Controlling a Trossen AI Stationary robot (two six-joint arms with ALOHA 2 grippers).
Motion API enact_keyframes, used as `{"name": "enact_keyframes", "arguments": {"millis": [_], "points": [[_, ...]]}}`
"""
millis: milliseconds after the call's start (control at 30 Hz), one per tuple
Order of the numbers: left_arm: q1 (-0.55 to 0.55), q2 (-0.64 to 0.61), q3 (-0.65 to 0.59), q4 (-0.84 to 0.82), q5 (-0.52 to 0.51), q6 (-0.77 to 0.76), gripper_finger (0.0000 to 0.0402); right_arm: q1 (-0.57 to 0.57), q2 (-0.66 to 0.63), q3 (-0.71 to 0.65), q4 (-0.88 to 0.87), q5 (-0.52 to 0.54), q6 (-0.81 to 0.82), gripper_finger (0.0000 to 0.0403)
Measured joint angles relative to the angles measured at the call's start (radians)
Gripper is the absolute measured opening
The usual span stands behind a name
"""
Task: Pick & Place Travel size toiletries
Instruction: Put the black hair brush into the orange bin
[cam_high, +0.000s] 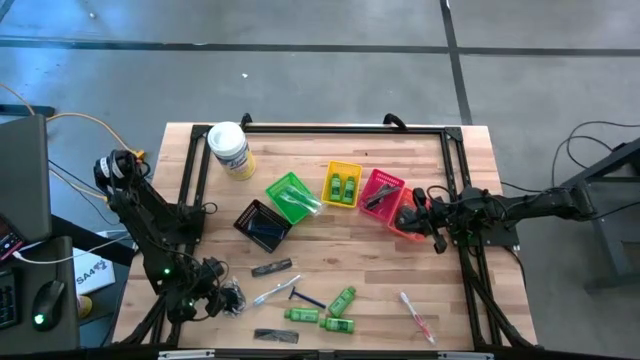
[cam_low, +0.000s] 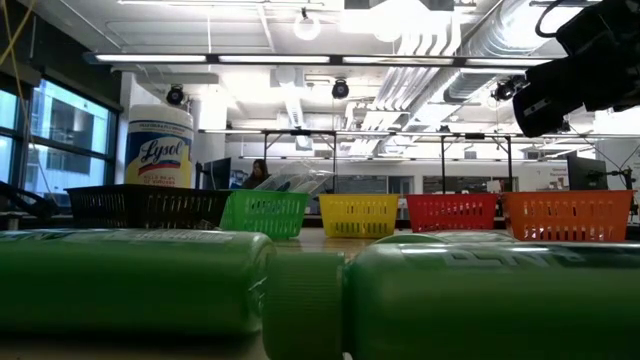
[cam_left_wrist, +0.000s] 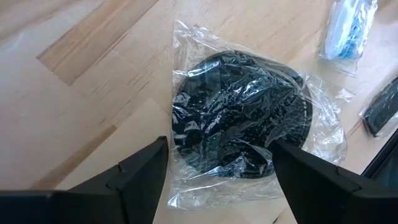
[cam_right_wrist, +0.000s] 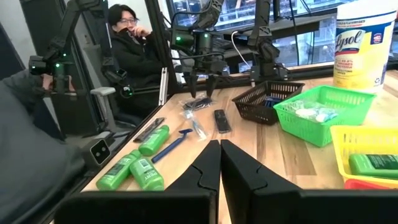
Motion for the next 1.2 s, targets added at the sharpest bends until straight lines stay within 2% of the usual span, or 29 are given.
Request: {"name": "enact_keyframes", "arguments": {"millis": [167,533,833,1200], "points": [[0.0,0.001,0.0,-0.006,0.007,0.031,0.022,0.0,0.0,0.0,-0.002,0.0,0.0,0.0005],[-0.001,0.003,-0.002,0.005,0.016,0.107,0.0014,0.0,0.0,0.0,-0.001,0.004,0.0,0.0005],[-0.001,0.005,0.024,-0.056,-0.045,0.185,0.0002,0.0,0.0,0.0,-0.001,0.005,0.0,0.0005],[-0.001,0.001,0.28,-0.419,-0.252,0.354,0.0,0.0,0.0,0.0,-0.001,0.006,0.0,0.0005]]}}
